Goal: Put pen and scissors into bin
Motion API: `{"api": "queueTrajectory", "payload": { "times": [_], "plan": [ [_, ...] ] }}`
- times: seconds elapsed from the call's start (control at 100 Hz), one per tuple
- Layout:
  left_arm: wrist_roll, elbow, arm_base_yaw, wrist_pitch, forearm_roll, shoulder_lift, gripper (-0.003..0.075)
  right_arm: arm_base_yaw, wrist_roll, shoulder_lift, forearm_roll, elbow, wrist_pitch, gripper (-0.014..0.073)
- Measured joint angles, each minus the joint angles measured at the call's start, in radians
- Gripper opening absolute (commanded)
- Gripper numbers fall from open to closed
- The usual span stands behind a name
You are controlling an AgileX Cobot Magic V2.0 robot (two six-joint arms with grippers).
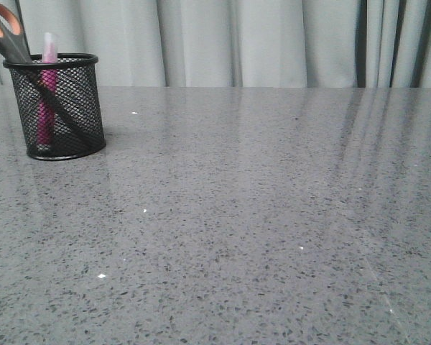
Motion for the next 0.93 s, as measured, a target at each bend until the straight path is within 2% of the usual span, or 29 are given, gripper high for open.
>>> {"api": "queueTrajectory", "payload": {
  "times": [0.15, 0.35, 0.93],
  "plan": [
    [0.0, 0.0, 0.0, 0.0, 0.0, 0.0, -0.0021, -0.004, -0.004, -0.091, 0.0, 0.009, 0.064, -0.0068],
    [0.0, 0.0, 0.0, 0.002, 0.0, 0.0, -0.0021, -0.005, -0.004, -0.1, 0.0, 0.009, 0.192, -0.0068],
    [0.0, 0.0, 0.0, 0.002, 0.0, 0.0, -0.0021, -0.005, -0.004, -0.103, 0.0, 0.009, 0.157, -0.0068]
  ]
}}
